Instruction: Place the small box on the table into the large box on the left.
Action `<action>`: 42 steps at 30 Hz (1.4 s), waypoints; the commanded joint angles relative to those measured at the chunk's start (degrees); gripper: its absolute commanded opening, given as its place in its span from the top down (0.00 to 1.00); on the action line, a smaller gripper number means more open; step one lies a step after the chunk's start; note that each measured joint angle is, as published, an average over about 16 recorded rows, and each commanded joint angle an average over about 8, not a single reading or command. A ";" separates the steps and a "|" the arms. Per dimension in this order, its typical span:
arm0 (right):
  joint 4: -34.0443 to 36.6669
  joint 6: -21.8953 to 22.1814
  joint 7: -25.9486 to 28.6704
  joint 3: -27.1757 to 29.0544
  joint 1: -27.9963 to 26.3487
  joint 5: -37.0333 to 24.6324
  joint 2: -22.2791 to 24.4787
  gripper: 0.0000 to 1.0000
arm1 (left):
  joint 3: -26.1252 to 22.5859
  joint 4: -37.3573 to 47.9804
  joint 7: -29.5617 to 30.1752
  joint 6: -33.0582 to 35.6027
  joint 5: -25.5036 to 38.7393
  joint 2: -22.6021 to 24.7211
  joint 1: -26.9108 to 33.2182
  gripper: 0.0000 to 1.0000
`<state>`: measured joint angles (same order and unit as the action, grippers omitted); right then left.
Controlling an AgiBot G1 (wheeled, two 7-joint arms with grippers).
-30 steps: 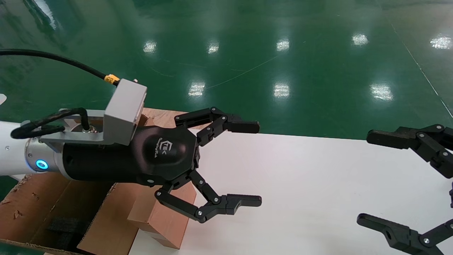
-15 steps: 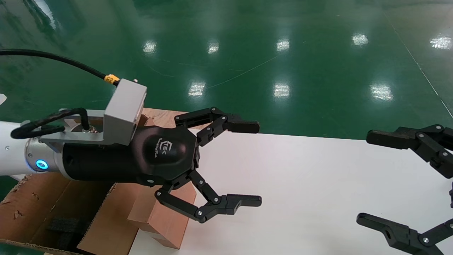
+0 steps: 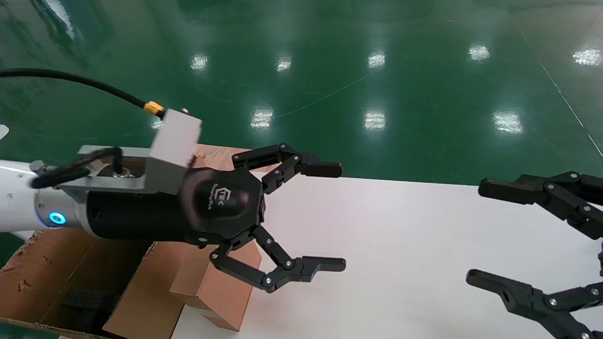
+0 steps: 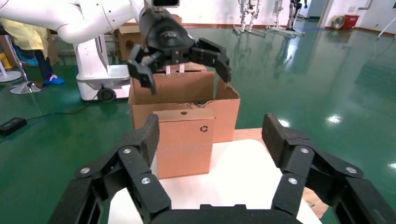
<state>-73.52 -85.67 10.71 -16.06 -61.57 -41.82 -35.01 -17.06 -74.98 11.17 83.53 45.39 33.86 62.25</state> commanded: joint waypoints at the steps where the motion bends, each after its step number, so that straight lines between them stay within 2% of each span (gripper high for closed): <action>1: 0.01 0.00 -0.01 -0.01 -0.01 0.00 0.00 1.00 | -0.13 -0.55 -0.06 -0.62 1.05 -0.31 0.14 0.00; 16: 0.02 0.01 -0.04 -0.08 -0.03 0.05 0.02 1.00 | -5.60 -2.72 11.49 -8.82 19.08 -4.28 4.08 0.00; 26: 0.02 0.03 -0.06 -0.12 -0.04 0.07 0.04 1.00 | -7.83 -2.73 17.79 -10.80 26.89 -5.13 7.12 0.00; 27: 0.03 0.03 -0.07 -0.12 -0.04 0.07 0.04 0.97 | -7.99 -2.71 18.47 -10.90 27.43 -5.16 7.37 0.00; 28: 0.03 0.04 -0.07 -0.12 -0.04 0.07 0.04 0.88 | -8.08 -2.68 19.12 -11.06 27.79 -5.18 7.56 0.00; 34: 0.04 0.06 -0.08 -0.11 -0.03 0.06 0.05 0.13 | -8.08 -2.56 21.09 -12.04 28.47 -5.31 7.84 0.00; 35: 0.04 0.06 -0.08 -0.12 -0.03 0.06 0.05 0.04 | -8.04 -2.54 21.05 -12.08 28.37 -5.30 7.82 0.00; 36: 0.04 0.06 -0.08 -0.12 -0.03 0.07 0.05 0.00 | -8.02 -2.54 20.94 -12.06 28.29 -5.29 7.80 0.00; 42: 0.04 0.06 -0.07 -0.13 -0.03 0.09 0.05 0.00 | -8.00 -2.55 20.42 -11.73 27.91 -5.22 7.73 0.00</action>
<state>-73.48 -85.61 10.64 -16.18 -61.60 -41.74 -34.95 -25.07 -77.34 31.57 71.81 73.35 28.67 70.02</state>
